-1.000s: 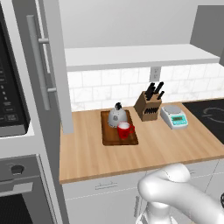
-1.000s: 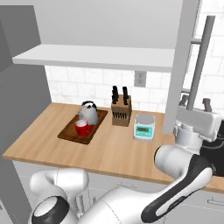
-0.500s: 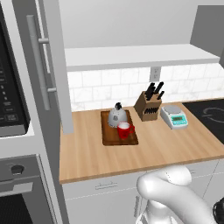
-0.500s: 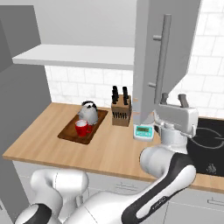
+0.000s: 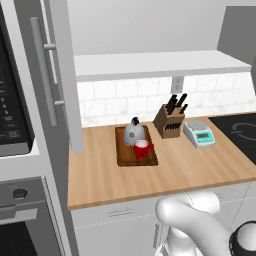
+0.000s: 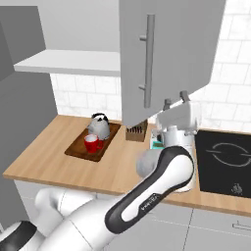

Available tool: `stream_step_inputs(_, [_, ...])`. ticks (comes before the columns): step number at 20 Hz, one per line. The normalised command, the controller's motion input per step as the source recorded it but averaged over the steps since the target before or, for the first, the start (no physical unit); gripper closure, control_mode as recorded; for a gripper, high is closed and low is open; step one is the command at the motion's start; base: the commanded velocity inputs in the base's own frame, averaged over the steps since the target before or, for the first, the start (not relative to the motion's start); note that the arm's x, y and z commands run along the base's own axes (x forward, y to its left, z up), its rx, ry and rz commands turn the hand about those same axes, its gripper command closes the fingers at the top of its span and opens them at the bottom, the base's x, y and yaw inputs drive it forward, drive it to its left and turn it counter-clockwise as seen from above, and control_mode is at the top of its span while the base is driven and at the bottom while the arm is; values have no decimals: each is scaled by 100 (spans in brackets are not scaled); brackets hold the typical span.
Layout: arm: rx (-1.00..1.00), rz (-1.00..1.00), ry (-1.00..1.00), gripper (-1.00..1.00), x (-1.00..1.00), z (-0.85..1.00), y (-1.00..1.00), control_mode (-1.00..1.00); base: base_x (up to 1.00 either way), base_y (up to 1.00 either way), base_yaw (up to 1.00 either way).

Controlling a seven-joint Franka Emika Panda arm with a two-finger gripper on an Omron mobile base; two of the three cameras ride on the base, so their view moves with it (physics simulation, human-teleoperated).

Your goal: Pick the kettle from the counter and place it on the tray. Then pick the mug from the cabinet and place it on the tray. Then close the cabinet doors.

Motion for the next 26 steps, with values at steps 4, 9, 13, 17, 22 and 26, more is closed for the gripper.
stream_step_inputs(4, [-6, 5, 49, -100, 42, 0, 54, -100, 0, 0, 0])
stream_step_inputs(9, [0, 12, 24, -100, 45, 12, 49, -100, 0, 0, 0])
stream_step_inputs(13, [-1, 12, 24, -100, 40, 19, 46, -100, 0, 0, 0])
stream_step_inputs(17, [-17, 3, 33, -100, 71, -1, 68, -100, 0, 0, 0])
stream_step_inputs(22, [-9, 1, 20, -100, 80, 0, 69, -100, 0, 0, 0])
stream_step_inputs(26, [-6, 0, 17, -100, 92, -10, 71, -100, 0, 0, 0])
